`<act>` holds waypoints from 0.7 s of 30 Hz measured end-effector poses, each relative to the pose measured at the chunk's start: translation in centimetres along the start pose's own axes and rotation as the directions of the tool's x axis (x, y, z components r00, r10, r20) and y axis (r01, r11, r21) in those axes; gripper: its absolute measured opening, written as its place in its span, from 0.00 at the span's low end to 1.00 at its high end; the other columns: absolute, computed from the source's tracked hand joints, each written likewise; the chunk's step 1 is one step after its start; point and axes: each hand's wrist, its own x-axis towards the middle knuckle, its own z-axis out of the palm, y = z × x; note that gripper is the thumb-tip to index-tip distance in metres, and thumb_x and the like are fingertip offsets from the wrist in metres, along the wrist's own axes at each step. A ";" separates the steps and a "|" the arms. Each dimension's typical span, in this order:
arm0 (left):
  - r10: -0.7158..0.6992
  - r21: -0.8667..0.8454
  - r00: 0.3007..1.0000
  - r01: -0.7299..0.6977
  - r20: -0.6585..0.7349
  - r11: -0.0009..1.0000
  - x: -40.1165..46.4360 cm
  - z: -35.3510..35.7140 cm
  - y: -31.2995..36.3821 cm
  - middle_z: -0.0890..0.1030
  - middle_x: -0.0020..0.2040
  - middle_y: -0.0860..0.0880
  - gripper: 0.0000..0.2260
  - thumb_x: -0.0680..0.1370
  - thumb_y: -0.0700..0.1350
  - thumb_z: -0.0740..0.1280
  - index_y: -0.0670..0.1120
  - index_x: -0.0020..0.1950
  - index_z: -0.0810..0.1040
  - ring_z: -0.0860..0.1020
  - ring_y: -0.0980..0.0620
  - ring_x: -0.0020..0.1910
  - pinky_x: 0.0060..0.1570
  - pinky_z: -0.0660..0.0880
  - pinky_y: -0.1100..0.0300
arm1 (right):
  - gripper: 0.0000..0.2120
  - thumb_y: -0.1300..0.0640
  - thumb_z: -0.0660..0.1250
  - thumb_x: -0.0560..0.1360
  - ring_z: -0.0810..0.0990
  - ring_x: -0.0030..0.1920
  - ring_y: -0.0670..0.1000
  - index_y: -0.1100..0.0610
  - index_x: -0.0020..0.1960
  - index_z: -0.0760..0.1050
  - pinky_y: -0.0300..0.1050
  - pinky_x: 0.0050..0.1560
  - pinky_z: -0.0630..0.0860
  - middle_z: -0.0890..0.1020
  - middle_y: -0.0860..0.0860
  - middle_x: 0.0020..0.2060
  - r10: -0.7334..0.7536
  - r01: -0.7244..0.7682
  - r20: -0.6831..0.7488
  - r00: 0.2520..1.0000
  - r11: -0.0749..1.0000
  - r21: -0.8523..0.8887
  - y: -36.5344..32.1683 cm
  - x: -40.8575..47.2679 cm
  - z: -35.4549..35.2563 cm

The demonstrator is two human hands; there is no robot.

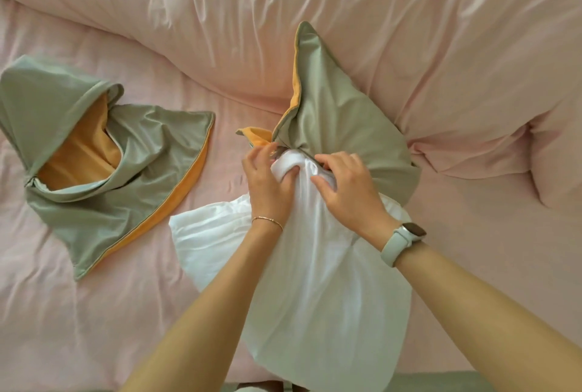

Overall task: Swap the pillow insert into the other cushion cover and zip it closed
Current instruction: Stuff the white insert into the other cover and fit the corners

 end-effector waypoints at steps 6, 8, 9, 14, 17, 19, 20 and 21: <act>-0.186 -0.081 0.872 0.248 0.454 0.965 2.9 -2.9 0.9 0.73 0.66 0.43 0.22 0.78 0.46 0.62 0.49 0.72 0.63 0.73 0.51 0.60 0.53 0.67 0.74 | 0.24 0.49 0.72 0.67 0.67 0.49 0.53 0.57 0.58 0.72 0.49 0.50 0.69 0.76 0.56 0.48 0.053 -0.084 -0.142 0.988 0.972 -0.221 0.2 -1.9 1.4; -0.215 0.216 0.830 0.117 0.514 0.969 4.3 -3.3 0.2 0.75 0.61 0.39 0.19 0.79 0.41 0.59 0.50 0.70 0.66 0.74 0.41 0.58 0.48 0.67 0.65 | 0.19 0.56 0.73 0.67 0.66 0.50 0.53 0.59 0.55 0.73 0.48 0.52 0.67 0.76 0.57 0.48 0.043 -0.076 -0.169 0.985 0.979 -0.191 0.9 -1.8 1.3; -0.206 0.336 0.823 0.019 0.530 0.942 4.8 -3.1 0.0 0.78 0.57 0.39 0.15 0.79 0.41 0.59 0.48 0.65 0.72 0.74 0.39 0.57 0.48 0.68 0.61 | 0.16 0.59 0.71 0.68 0.67 0.50 0.53 0.59 0.54 0.73 0.50 0.52 0.69 0.76 0.57 0.49 0.038 -0.073 -0.184 0.982 0.979 -0.189 1.0 -1.8 1.2; -0.156 0.384 0.908 -0.005 0.388 0.923 3.7 -1.8 1.4 0.78 0.42 0.43 0.07 0.78 0.42 0.60 0.41 0.45 0.77 0.75 0.42 0.44 0.38 0.65 0.57 | 0.17 0.53 0.59 0.74 0.68 0.56 0.56 0.60 0.57 0.77 0.57 0.55 0.71 0.75 0.59 0.54 0.118 -0.182 -0.272 0.955 0.957 -0.226 -1.8 -4.3 0.3; -0.112 0.233 0.919 0.023 0.377 0.972 1.7 -2.0 3.6 0.74 0.36 0.49 0.10 0.80 0.40 0.58 0.40 0.41 0.75 0.71 0.52 0.38 0.35 0.60 0.63 | 0.30 0.36 0.52 0.72 0.69 0.57 0.54 0.57 0.56 0.78 0.54 0.54 0.68 0.74 0.53 0.57 0.340 -0.354 -0.106 0.934 0.921 -0.165 -4.0 -5.6 -0.9; -0.104 0.180 0.915 0.035 0.389 0.983 1.1 -2.2 5.2 0.72 0.32 0.51 0.12 0.80 0.39 0.59 0.42 0.36 0.72 0.69 0.56 0.33 0.34 0.61 0.62 | 0.38 0.30 0.46 0.67 0.66 0.62 0.53 0.56 0.57 0.77 0.53 0.59 0.65 0.71 0.51 0.61 0.468 -0.470 0.048 0.882 0.881 0.054 -4.8 -4.7 -2.2; -0.091 0.160 0.917 0.030 0.389 0.987 1.3 -2.5 6.2 0.71 0.31 0.53 0.12 0.79 0.40 0.59 0.43 0.35 0.71 0.68 0.59 0.32 0.34 0.62 0.62 | 0.39 0.30 0.47 0.67 0.65 0.62 0.52 0.57 0.59 0.76 0.52 0.61 0.65 0.70 0.50 0.61 0.476 -0.479 0.060 0.877 0.861 0.171 -5.2 -4.0 -2.9; -0.064 0.141 0.922 0.011 0.381 0.990 1.6 -2.7 7.4 0.71 0.31 0.54 0.12 0.79 0.40 0.60 0.43 0.36 0.71 0.68 0.60 0.32 0.34 0.63 0.63 | 0.36 0.31 0.51 0.68 0.66 0.62 0.52 0.58 0.60 0.75 0.51 0.62 0.65 0.70 0.50 0.61 0.468 -0.457 0.034 0.883 0.842 0.285 -5.6 -3.5 -3.7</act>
